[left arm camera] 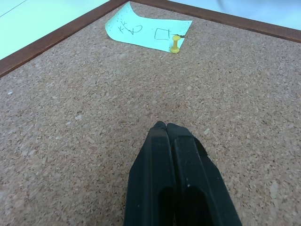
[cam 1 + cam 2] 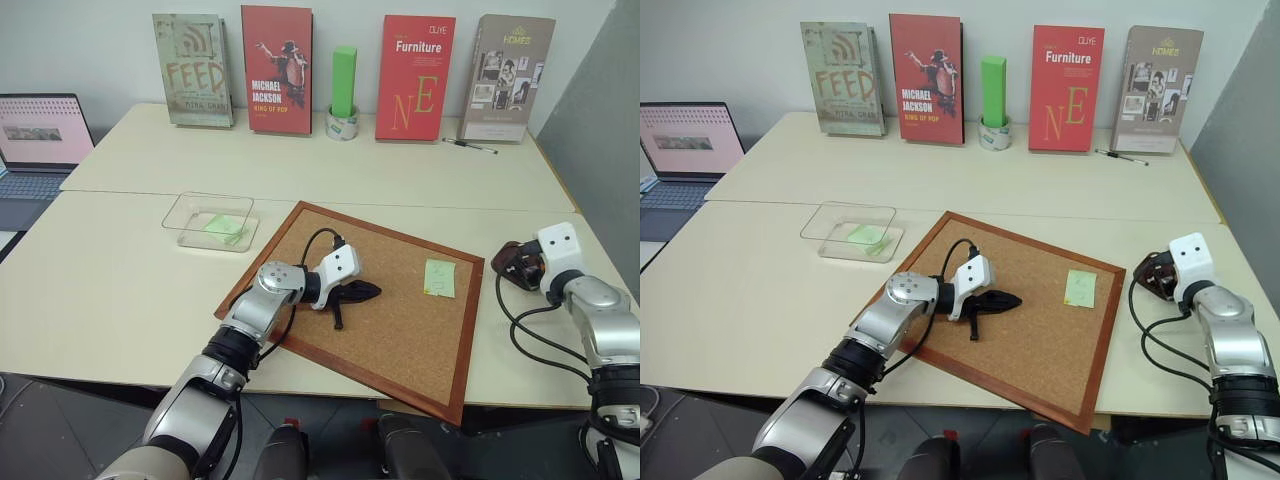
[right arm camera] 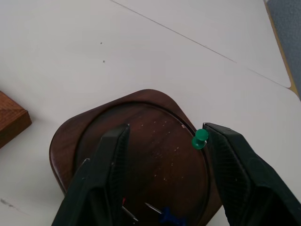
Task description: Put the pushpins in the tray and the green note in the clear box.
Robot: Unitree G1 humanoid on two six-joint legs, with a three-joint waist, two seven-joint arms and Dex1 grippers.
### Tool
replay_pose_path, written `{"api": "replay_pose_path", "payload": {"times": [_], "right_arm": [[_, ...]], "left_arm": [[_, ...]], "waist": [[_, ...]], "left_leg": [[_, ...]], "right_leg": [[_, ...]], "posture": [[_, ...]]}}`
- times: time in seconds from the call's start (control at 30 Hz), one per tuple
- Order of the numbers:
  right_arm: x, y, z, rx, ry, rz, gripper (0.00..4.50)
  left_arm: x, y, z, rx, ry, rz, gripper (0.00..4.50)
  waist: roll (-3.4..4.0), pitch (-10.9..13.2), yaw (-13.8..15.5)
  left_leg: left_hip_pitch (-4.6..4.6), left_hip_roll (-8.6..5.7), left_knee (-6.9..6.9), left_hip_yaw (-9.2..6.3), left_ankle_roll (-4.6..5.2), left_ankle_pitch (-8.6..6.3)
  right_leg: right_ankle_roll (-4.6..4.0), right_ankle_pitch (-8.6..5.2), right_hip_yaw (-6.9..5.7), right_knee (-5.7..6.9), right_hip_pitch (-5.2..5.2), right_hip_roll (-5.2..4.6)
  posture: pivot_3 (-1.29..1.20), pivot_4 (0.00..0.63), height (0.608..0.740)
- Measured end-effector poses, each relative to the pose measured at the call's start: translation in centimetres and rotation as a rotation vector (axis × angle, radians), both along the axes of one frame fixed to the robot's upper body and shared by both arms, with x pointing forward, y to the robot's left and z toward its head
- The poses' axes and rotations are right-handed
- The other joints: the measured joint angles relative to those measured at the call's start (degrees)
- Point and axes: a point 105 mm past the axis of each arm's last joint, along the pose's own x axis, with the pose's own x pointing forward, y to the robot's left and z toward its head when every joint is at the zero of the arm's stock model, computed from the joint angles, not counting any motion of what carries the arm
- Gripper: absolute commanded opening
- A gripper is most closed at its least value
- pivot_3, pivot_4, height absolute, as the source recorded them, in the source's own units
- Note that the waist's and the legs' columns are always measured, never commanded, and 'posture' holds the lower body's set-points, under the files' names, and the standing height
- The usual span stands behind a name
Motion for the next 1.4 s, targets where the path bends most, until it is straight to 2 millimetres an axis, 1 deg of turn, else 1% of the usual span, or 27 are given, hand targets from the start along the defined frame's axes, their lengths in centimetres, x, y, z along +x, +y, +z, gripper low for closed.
{"api": "replay_pose_path", "payload": {"times": [0.2, 0.43, 0.57, 0.67, 0.7, 0.77, 0.83, 0.93, 1.03, 1.1, 1.2, 1.4], "right_arm": [[-0.2, 0.0, 1.1, 0.086, -0.019, -0.007, 2.56], [-0.4, 0.6, 2.2, 0.166, -0.034, 0.005, 2.56], [-0.5, 0.9, 2.9, 0.241, -0.079, 0.005, 2.56], [-0.6, 2.3, 4.2, 0.322, -0.146, 0.066, 2.56], [-0.8, 3.2, 4.8, 0.342, -0.166, 0.113, 2.56], [-1.5, 4.8, 5.5, 0.350, -0.179, 0.204, 2.56], [-2.7, 6.9, 5.1, 0.338, -0.150, 0.308, 2.56], [-4.7, 10.4, 2.7, 0.323, -0.051, 0.453, 2.56], [-5.9, 12.9, 0.9, 0.289, 0.015, 0.533, 2.56], [-6.2, 13.8, 0.0, 0.278, 0.034, 0.551, 2.56], [-6.2, 14.7, -0.6, 0.283, 0.029, 0.548, 2.56], [-5.8, 14.7, -1.7, 0.285, 0.030, 0.508, 2.56]], "left_arm": [[0.0, 0.0, 0.0, 0.000, -0.001, 0.000, 0.00], [0.0, 0.0, 0.0, 0.000, -0.002, 0.000, 0.00], [0.0, 0.0, 0.0, 0.000, -0.002, 0.000, 0.00], [0.0, 0.0, 0.0, 0.000, -0.002, 0.001, 0.00], [0.0, 0.0, 0.0, 0.000, -0.002, 0.001, 0.00], [0.0, -0.1, 0.0, -0.002, -0.001, -0.001, 0.00], [0.0, -0.1, 0.0, -0.002, -0.002, -0.003, 0.00], [0.0, -0.1, -0.1, -0.002, -0.001, -0.001, 0.00], [0.1, -0.1, -0.1, -0.001, -0.003, 0.009, 0.00], [0.2, 0.0, -0.1, -0.001, -0.004, 0.014, 0.00], [0.2, 0.0, -0.1, -0.001, -0.004, 0.014, 0.00], [0.1, -0.1, -0.1, -0.001, -0.005, 0.010, 0.00]], "waist": [[0.00, 0.00, 0.00], [0.01, 0.00, 0.01], [0.01, -0.01, 0.01], [0.02, -0.01, 0.00], [0.02, -0.01, 0.00], [0.02, -0.01, 0.08], [0.02, -0.02, 0.12], [0.02, -0.02, 0.07], [0.02, -0.01, 0.03], [0.01, -0.01, 0.04], [0.01, -0.01, 0.04], [0.01, -0.01, 0.06]], "left_leg": [[0.00, 0.00, 0.01, -0.01, 0.00, 0.00], [-0.01, 0.00, 0.01, -0.01, 0.00, 0.00], [0.00, 0.00, 0.01, -0.01, 0.00, 0.00], [0.00, 0.00, 0.01, -0.02, 0.00, 0.00], [0.00, 0.00, 0.01, -0.02, 0.00, 0.00], [-0.02, 0.00, 0.01, -0.08, 0.00, 0.00], [-0.02, -0.01, -0.01, -0.09, 0.00, 0.00], [-0.02, -0.01, 0.00, -0.09, 0.00, 0.00], [0.00, 0.00, 0.05, -0.08, -0.01, 0.00], [0.01, 0.02, 0.07, -0.08, 0.00, 0.00], [0.01, 0.02, 0.07, -0.08, -0.01, 0.00], [-0.01, 0.02, 0.06, -0.07, 0.00, 0.00]], "right_leg": [[0.01, 0.01, 0.00, 0.00, 0.01, 0.00], [0.01, 0.01, 0.00, 0.00, 0.01, 0.00], [0.02, 0.01, 0.00, 0.00, 0.02, 0.00], [0.02, 0.01, 0.00, 0.01, 0.02, 0.01], [0.02, 0.01, 0.00, 0.01, 0.02, 0.01], [0.02, 0.01, -0.03, 0.00, 0.04, 0.01], [0.02, 0.01, -0.03, -0.01, 0.04, 0.01], [0.02, 0.01, -0.02, -0.01, 0.04, 0.00], [0.01, 0.00, -0.02, -0.04, 0.03, 0.00], [0.01, 0.00, -0.03, -0.06, 0.03, 0.00], [0.01, 0.00, -0.04, -0.06, 0.02, 0.00], [0.01, 0.00, -0.04, -0.05, 0.02, 0.00]], "posture": [[0.00, 0.150, 0.740], [0.00, 0.150, 0.740], [0.00, 0.150, 0.740], [0.00, 0.150, 0.740], [0.00, 0.150, 0.740], [0.00, 0.150, 0.740], [0.00, 0.150, 0.740], [0.00, 0.150, 0.740], [0.00, 0.150, 0.740], [0.00, 0.150, 0.740], [0.00, 0.150, 0.740], [0.00, 0.150, 0.740]]}}
